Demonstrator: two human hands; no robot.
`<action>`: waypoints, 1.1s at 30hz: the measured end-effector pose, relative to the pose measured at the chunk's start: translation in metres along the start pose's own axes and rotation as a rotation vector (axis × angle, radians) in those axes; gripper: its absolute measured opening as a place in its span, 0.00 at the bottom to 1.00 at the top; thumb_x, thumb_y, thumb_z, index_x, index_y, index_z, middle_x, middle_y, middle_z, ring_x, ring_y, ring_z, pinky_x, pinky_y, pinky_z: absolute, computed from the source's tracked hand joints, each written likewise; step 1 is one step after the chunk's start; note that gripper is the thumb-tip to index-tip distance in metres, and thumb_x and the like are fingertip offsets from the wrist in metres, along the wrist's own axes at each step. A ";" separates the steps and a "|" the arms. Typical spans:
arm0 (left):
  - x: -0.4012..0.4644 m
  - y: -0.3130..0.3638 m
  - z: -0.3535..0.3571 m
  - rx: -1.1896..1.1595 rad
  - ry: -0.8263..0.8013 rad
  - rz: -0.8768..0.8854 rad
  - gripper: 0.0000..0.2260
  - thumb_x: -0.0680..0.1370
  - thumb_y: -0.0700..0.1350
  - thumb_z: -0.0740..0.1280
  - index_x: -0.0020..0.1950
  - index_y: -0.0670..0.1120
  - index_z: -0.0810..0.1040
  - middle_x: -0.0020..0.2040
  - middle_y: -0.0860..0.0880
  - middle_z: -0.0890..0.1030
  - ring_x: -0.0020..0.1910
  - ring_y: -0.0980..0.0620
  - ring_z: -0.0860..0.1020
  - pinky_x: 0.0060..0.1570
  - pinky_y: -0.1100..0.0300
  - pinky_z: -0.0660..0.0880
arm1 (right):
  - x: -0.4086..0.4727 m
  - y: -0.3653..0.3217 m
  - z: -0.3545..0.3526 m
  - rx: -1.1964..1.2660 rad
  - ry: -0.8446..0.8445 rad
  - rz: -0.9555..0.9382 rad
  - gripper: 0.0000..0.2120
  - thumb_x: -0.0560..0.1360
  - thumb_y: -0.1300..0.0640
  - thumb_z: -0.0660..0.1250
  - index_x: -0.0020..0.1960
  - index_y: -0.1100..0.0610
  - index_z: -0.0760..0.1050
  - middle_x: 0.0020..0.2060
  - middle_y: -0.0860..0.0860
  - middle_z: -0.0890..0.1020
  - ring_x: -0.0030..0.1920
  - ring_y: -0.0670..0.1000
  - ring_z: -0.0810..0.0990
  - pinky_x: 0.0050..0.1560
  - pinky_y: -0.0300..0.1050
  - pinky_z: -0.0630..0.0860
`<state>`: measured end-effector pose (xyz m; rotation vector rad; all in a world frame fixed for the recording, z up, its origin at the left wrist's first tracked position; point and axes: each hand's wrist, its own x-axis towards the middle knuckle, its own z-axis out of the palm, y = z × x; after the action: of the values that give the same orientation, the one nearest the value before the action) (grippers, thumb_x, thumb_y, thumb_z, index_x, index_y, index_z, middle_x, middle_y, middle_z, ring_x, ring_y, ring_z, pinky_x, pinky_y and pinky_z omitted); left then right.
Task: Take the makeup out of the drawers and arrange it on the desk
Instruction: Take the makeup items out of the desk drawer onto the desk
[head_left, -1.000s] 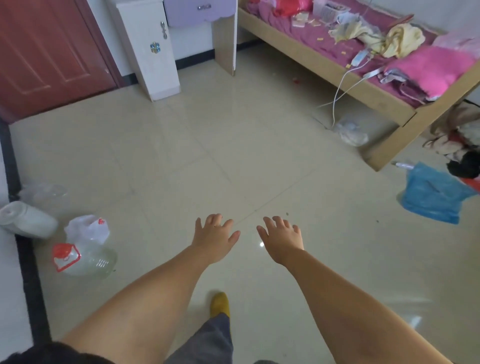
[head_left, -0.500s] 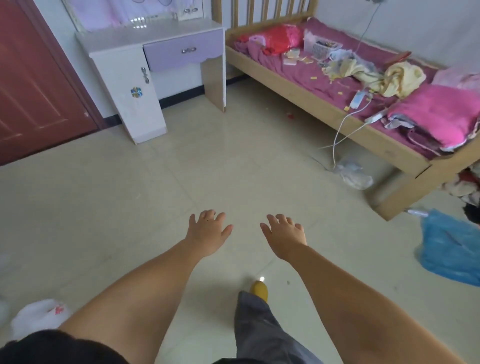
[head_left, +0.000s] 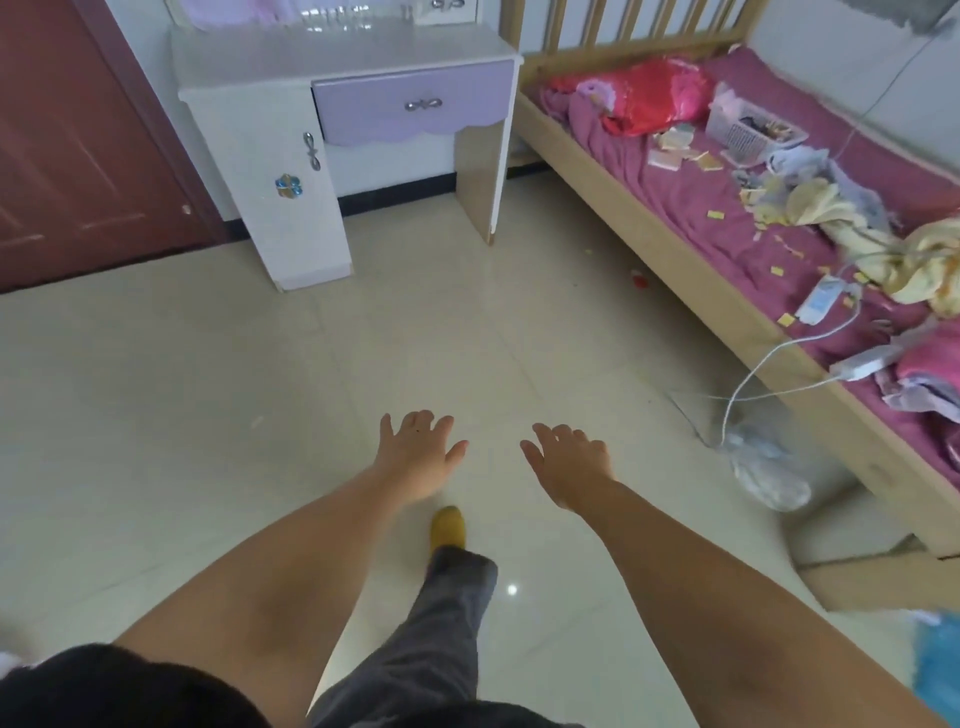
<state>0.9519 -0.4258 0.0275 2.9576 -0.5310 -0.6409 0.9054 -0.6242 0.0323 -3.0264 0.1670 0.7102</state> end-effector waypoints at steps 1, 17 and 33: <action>0.024 -0.005 -0.008 -0.008 0.005 -0.011 0.24 0.82 0.57 0.47 0.75 0.49 0.57 0.74 0.45 0.60 0.74 0.47 0.57 0.72 0.43 0.48 | 0.026 0.005 -0.011 -0.012 -0.001 -0.006 0.24 0.82 0.43 0.41 0.73 0.51 0.57 0.66 0.53 0.70 0.64 0.55 0.70 0.61 0.51 0.66; 0.375 -0.060 -0.179 -0.047 0.108 -0.123 0.32 0.75 0.64 0.39 0.75 0.50 0.58 0.74 0.46 0.61 0.73 0.48 0.59 0.71 0.42 0.49 | 0.394 0.039 -0.215 -0.059 0.120 -0.148 0.24 0.82 0.43 0.42 0.75 0.50 0.53 0.72 0.51 0.63 0.71 0.55 0.63 0.70 0.54 0.58; 0.668 -0.118 -0.313 -0.364 0.070 -0.471 0.23 0.81 0.56 0.51 0.74 0.49 0.58 0.73 0.45 0.62 0.72 0.45 0.60 0.72 0.43 0.52 | 0.744 0.019 -0.365 0.015 0.127 -0.426 0.21 0.82 0.47 0.48 0.71 0.53 0.61 0.67 0.52 0.70 0.65 0.55 0.69 0.62 0.51 0.66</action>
<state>1.6885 -0.5480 0.0359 2.7383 0.2760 -0.5849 1.7262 -0.7352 0.0278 -2.9364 -0.4539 0.4762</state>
